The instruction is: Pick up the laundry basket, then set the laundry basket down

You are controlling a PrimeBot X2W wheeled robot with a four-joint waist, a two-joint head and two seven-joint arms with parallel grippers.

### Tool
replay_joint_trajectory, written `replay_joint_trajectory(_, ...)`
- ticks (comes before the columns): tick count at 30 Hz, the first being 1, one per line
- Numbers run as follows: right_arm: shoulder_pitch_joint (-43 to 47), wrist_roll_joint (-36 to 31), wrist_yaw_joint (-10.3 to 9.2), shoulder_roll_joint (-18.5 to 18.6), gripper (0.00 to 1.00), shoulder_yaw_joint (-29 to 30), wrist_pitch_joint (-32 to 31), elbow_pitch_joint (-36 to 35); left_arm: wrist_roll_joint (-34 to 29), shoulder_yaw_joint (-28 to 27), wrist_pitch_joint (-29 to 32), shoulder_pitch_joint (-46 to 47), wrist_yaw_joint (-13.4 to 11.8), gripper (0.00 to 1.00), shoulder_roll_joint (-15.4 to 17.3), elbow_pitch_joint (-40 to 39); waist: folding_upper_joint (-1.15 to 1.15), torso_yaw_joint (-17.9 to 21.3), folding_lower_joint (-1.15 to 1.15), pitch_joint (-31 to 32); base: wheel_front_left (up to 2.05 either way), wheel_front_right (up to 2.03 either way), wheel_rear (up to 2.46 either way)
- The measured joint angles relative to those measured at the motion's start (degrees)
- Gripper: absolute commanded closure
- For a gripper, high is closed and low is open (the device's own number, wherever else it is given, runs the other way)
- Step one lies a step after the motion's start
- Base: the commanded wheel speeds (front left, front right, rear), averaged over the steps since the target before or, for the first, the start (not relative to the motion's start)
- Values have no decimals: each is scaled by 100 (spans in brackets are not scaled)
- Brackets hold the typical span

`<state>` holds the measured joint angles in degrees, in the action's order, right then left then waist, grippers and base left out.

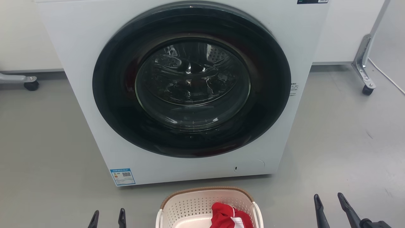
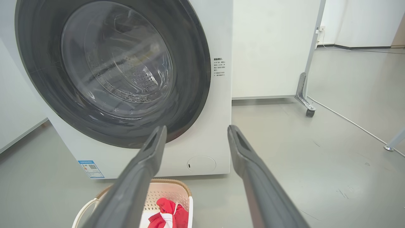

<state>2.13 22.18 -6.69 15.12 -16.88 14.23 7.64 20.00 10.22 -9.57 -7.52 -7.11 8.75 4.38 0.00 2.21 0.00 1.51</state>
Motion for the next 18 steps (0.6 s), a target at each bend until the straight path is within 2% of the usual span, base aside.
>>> replay_joint_trajectory(18, 96, -60, -37, 3, 0, 126, -113, -203, -264, -141, 368, -12, 0, 0, -158, -297, 0, -17, 0, -62, 0, 0, 0)
